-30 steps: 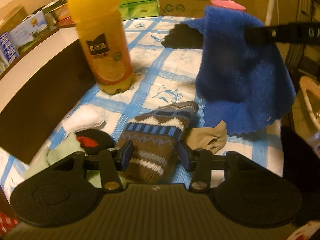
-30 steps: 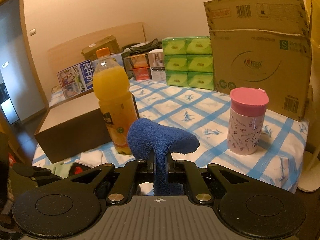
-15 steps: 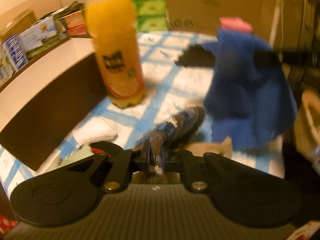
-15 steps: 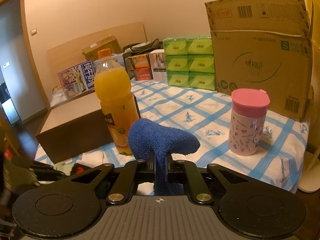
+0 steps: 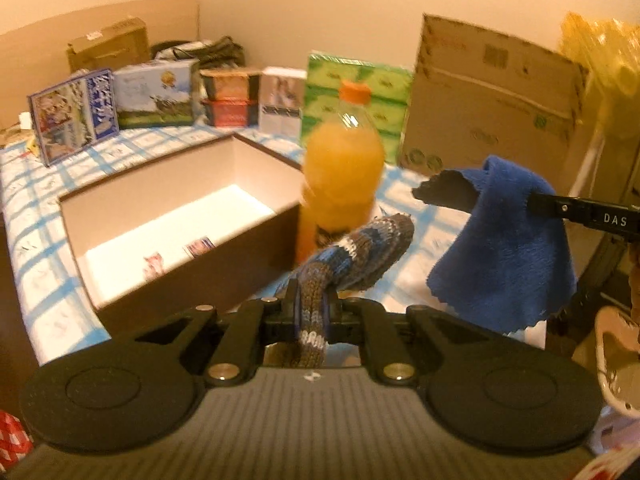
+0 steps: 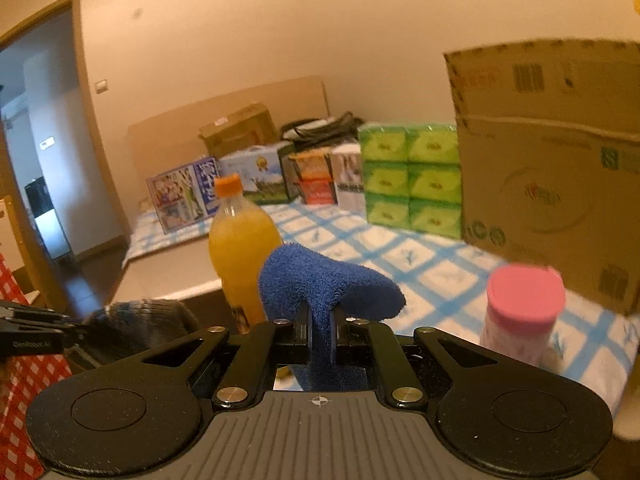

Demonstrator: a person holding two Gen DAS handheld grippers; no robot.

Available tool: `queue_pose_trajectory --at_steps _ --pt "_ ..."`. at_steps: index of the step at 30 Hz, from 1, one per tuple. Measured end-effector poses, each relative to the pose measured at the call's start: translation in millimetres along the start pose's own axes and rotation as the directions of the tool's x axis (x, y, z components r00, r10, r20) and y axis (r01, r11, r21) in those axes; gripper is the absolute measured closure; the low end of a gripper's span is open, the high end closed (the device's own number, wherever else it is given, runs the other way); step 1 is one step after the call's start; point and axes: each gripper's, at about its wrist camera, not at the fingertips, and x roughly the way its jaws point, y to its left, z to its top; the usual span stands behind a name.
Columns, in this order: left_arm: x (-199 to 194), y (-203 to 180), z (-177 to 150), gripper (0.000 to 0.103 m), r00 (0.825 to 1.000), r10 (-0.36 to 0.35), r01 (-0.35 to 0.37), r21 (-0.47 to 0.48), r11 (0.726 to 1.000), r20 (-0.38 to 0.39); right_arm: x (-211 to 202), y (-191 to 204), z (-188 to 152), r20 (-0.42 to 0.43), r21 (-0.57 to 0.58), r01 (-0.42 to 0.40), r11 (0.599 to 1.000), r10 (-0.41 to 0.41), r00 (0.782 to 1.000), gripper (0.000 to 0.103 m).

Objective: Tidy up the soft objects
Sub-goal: 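Carry the blue towel and striped sock in both grippers over the box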

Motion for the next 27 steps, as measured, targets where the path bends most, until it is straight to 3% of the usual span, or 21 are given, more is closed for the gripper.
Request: queue_pose_trajectory --at_steps 10,17,23,27 --pt "-3.6 37.6 43.2 0.093 0.996 0.072 -0.070 -0.041 0.997 0.056 37.9 -22.0 68.9 0.067 -0.055 -0.063 0.996 0.067 0.995 0.095" --pt "13.6 62.9 75.7 0.093 0.990 0.119 -0.114 -0.068 0.991 0.079 88.4 -24.8 117.1 0.097 -0.128 -0.143 0.981 0.155 0.983 0.095" --pt "41.2 83.2 100.7 0.093 0.986 0.147 -0.139 -0.092 0.986 0.081 145.5 -23.0 148.3 0.088 -0.167 -0.254 0.953 0.271 0.959 0.095" --pt "59.8 95.9 114.8 0.093 0.983 0.164 -0.154 -0.107 0.982 0.088 186.9 -18.7 171.7 0.088 -0.168 -0.347 0.923 0.365 0.927 0.095"
